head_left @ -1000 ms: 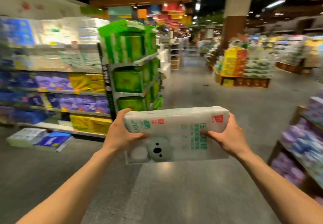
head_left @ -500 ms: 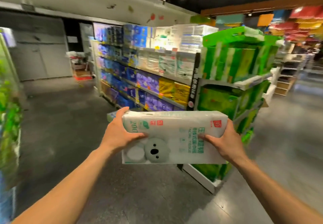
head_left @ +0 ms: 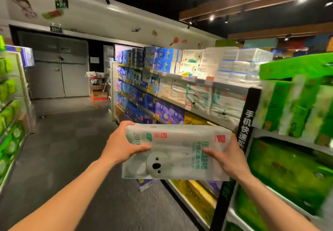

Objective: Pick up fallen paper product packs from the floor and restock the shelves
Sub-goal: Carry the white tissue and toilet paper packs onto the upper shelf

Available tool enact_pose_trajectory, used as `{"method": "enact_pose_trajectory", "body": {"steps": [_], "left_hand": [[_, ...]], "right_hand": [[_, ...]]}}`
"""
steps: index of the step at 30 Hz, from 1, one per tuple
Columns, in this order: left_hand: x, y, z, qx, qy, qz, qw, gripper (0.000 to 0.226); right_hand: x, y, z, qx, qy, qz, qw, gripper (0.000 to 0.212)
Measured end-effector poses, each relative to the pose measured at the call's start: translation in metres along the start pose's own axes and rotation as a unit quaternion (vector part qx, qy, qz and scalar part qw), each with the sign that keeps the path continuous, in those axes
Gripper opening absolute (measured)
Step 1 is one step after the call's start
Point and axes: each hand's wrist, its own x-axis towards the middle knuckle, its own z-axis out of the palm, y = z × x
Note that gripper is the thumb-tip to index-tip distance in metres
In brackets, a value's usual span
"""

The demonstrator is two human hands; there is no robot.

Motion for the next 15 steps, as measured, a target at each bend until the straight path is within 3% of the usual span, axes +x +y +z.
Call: {"method": "enact_pose_trajectory", "body": {"steps": [2,6,12,15], "left_hand": [[0.062,-0.021,0.017,0.003,-0.001,0.006,1.0,0.08],[0.189,-0.068,0.055,0.002,0.001,0.028,1.0,0.079],[0.381,-0.122,0.081,0.005,0.005,0.026,1.0,0.086],[0.471,-0.154,0.084,-0.003,0.017,0.036,0.999,0.092]], "right_hand": [[0.06,0.017,0.026,-0.012,-0.008,-0.006,1.0,0.072],[0.188,0.063,0.082,-0.034,0.004,-0.008,0.999,0.088],[0.367,0.063,0.157,-0.053,0.034,0.008,0.998,0.071],[0.453,0.061,0.199,-0.073,0.05,0.005,0.996,0.072]]}}
